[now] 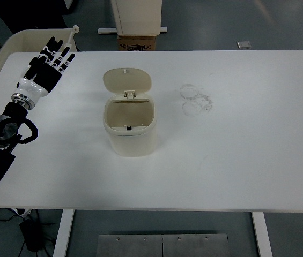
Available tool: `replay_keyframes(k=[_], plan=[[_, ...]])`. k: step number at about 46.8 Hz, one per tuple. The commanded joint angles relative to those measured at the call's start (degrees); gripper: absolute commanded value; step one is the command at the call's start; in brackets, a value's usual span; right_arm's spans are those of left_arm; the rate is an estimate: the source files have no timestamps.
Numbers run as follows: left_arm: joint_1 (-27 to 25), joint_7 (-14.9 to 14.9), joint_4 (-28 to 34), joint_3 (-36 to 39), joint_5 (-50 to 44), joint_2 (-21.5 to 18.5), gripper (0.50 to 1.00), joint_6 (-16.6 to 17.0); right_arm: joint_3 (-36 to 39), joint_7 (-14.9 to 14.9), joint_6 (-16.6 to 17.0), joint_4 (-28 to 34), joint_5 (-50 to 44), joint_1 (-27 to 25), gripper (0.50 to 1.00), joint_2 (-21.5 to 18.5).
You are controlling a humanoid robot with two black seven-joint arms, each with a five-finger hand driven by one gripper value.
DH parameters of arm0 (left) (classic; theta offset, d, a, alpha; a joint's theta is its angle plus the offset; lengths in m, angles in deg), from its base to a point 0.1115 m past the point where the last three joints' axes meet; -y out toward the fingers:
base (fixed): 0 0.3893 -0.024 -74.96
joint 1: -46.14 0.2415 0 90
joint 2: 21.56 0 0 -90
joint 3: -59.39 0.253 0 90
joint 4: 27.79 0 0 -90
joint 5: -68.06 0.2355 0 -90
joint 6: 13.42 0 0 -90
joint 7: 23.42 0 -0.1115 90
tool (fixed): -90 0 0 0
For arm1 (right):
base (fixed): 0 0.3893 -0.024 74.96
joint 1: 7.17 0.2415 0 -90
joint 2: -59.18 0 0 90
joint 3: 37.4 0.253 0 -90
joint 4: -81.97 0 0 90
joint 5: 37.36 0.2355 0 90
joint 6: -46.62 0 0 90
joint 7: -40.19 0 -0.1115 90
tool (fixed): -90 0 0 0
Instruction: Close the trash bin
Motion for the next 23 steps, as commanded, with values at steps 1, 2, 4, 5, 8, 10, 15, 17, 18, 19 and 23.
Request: replay_keyframes(k=[1,2,4,5,8,10,15,17,18,19,23], plan=[[-0.09,0.1,0.0,0.0,0.08,0.03,1.0,-0.02,0.0,0.0,0.0,0.0,0.04,0.0,0.993,0.0],[-0.09,0.1,0.0,0.0,0.08,0.03,1.0,-0.11,0.0,0.0,0.0,0.0,-0.05,0.0,0.993,0.0],[-0.09,0.18,0.0,0.0,0.08,-0.06,1.0,-0.11,-0.09,0.0,0.0,0.0,-0.05,0.0,0.993,0.0],[-0.09,0.27,0.0,0.08,0.08,-0.06,1.0,-0.11,0.0,0.0,0.0,0.0,-0.05,0.0,0.993,0.0],[-0.09,0.27,0.0,0.0,-0.01,0.03,1.0,0.33,0.0,0.0,0.0,0.0,-0.05,0.0,0.993,0.0],[-0.09,0.36,0.0,0.0,-0.01,0.11,1.0,0.33,0.0,0.0,0.0,0.0,0.04,0.0,0.993,0.0],[-0.09,0.36,0.0,0.0,-0.09,0.11,1.0,0.33,0.0,0.0,0.0,0.0,-0.05,0.0,0.993,0.0],[-0.09,0.36,0.0,0.0,-0.09,0.11,1.0,0.24,0.0,0.0,0.0,0.0,0.04,0.0,0.993,0.0],[-0.09,0.36,0.0,0.0,-0.09,0.11,1.0,0.24,0.0,0.0,0.0,0.0,-0.05,0.0,0.993,0.0],[-0.09,0.27,0.0,0.08,-0.09,0.11,1.0,0.24,0.0,0.0,0.0,0.0,-0.05,0.0,0.993,0.0],[-0.44,0.27,0.0,0.08,-0.09,0.03,1.0,0.33,0.0,-0.09,0.0,0.0,-0.05,0.0,0.993,0.0]])
